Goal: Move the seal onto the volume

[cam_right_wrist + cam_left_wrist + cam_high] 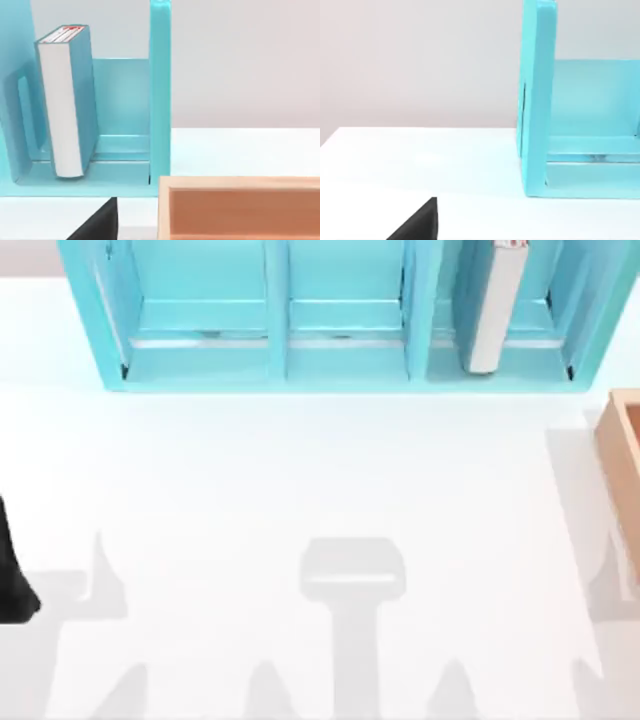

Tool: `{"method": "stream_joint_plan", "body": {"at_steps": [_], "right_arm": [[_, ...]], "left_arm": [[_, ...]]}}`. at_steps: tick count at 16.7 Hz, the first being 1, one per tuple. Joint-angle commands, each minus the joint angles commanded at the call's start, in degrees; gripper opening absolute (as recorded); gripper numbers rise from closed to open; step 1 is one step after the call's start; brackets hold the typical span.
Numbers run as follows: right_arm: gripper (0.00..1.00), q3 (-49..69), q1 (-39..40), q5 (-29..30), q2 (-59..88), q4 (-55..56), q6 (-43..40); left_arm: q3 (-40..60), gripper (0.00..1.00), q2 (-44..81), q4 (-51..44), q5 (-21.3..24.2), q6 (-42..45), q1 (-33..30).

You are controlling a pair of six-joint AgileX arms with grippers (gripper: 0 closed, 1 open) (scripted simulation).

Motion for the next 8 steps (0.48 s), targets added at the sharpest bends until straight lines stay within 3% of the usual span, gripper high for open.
{"method": "stream_joint_plan", "body": {"at_steps": [4, 8], "right_arm": [[1.0, 0.97, 0.42, 0.63, 1.74, 1.35, 0.07], [1.0, 6.44, 3.09, 3.84, 12.57, 8.94, 0.46]], "left_arm": [[0.0, 1.0, 0.0, 0.0, 0.0, 0.0, 0.0], [0.0, 1.0, 0.0, 0.0, 0.0, 0.0, 0.0]]}}
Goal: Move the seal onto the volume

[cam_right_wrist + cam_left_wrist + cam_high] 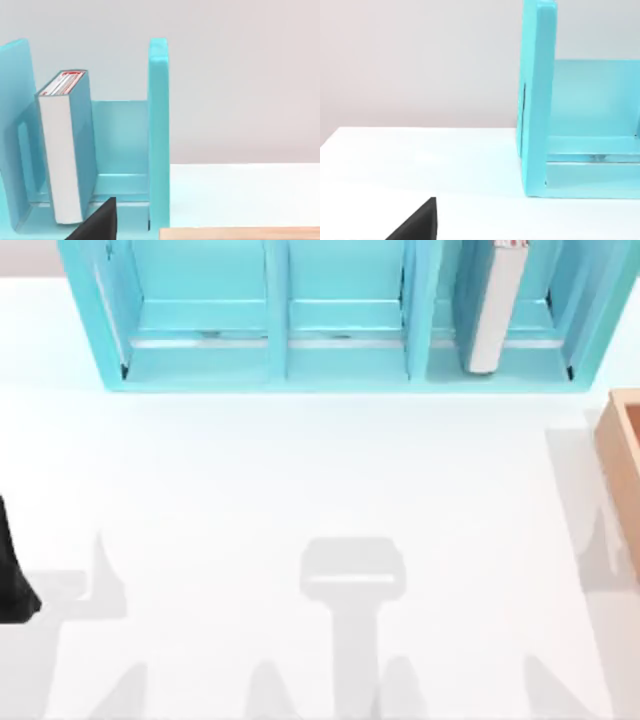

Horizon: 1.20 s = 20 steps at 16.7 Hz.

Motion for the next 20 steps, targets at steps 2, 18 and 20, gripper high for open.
{"method": "stream_joint_plan", "body": {"at_steps": [2, 18, 20], "right_arm": [[1.0, 3.91, 2.04, 2.28, 9.05, 5.46, 0.31], [1.0, 36.67, 20.05, 22.28, 99.72, 51.95, 3.5], [1.0, 39.23, 21.29, 23.7, 105.37, 55.47, 3.63]], "left_arm": [[0.0, 1.0, 0.0, 0.0, 0.0, 0.0, 0.0], [0.0, 1.0, 0.0, 0.0, 0.0, 0.0, 0.0], [0.0, 1.0, 0.0, 0.0, 0.0, 0.0, 0.0]]}}
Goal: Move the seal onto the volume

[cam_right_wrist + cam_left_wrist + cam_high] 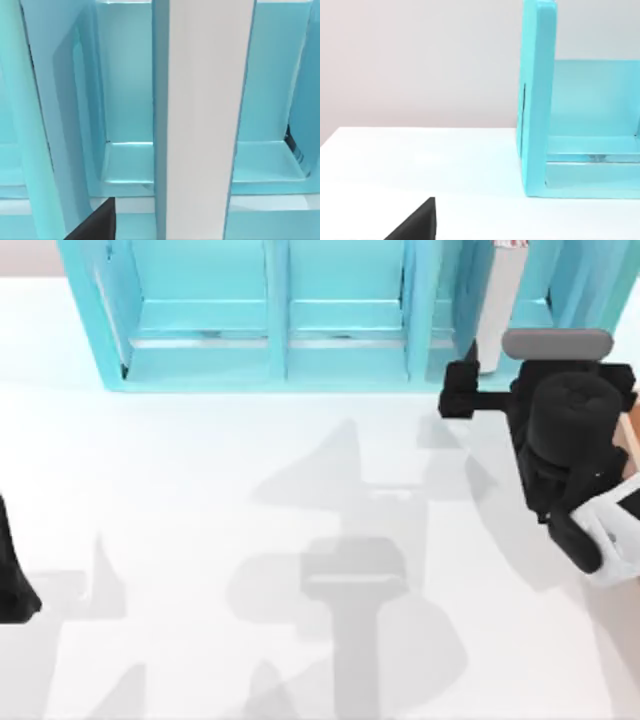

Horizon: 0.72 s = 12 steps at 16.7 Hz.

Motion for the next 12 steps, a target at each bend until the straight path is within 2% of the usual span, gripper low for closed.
{"method": "stream_joint_plan", "body": {"at_steps": [4, 9, 12], "right_arm": [[1.0, 2.17, 1.06, 1.21, 4.32, 2.98, 0.11], [1.0, 2.07, 0.75, 1.06, 4.27, 2.79, 0.1], [1.0, 6.01, -0.05, 0.16, 6.56, 1.37, -0.02]], "left_arm": [[0.0, 1.0, 0.0, 0.0, 0.0, 0.0, 0.0], [0.0, 1.0, 0.0, 0.0, 0.0, 0.0, 0.0], [0.0, 1.0, 0.0, 0.0, 0.0, 0.0, 0.0]]}}
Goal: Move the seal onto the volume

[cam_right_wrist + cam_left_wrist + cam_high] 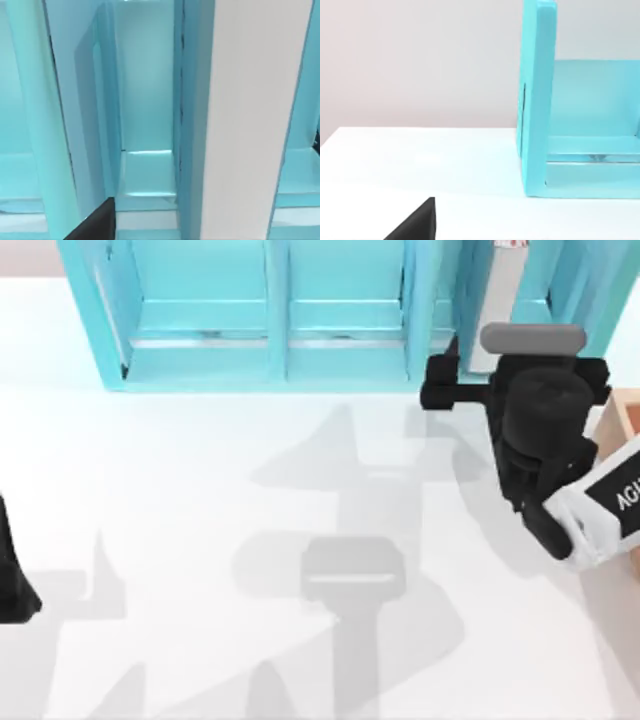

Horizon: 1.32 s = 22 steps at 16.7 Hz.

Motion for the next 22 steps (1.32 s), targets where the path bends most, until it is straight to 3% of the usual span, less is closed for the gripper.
{"method": "stream_joint_plan", "body": {"at_steps": [8, 14, 22], "right_arm": [[1.0, 19.58, -4.54, -4.39, 10.56, -8.49, -0.75], [1.0, 21.31, -5.05, -4.88, 11.46, -9.38, -0.8], [0.4, 21.31, -5.05, -4.88, 11.46, -9.38, -0.8]], "left_arm": [[0.0, 1.0, 0.0, 0.0, 0.0, 0.0, 0.0], [0.0, 1.0, 0.0, 0.0, 0.0, 0.0, 0.0], [0.0, 1.0, 0.0, 0.0, 0.0, 0.0, 0.0]]}}
